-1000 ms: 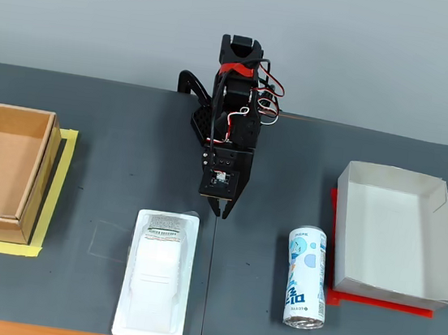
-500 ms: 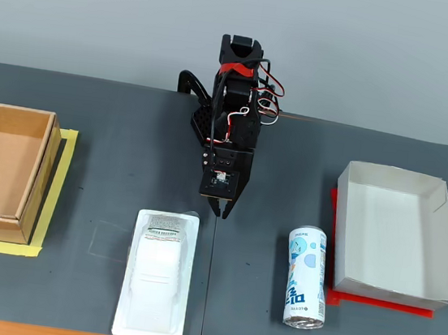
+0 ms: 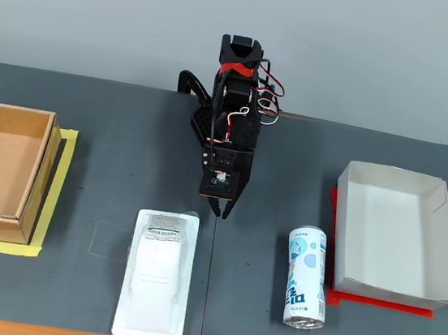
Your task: Pick the sandwich and put it in the gray box
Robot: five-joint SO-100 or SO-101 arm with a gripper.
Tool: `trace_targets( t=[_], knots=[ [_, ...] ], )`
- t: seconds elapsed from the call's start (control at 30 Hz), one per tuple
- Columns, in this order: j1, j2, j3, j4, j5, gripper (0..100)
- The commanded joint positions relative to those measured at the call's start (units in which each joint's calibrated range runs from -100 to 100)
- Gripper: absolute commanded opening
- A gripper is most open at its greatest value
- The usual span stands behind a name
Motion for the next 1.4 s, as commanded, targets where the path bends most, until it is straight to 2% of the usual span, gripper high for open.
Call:
trace_targets(
  t=[0.0,0.37,0.87,1.37],
  knots=[
    [-0.16,-0.51,0.17,-0.13,-0.1,2],
    [-0.24,1.52,-5.98,0.13,0.37,2],
    [-1.21,27.3,-27.33,-0.3,-0.1,2],
    [5.66,48.32,-51.3,0.05,-0.1,2]
  ],
)
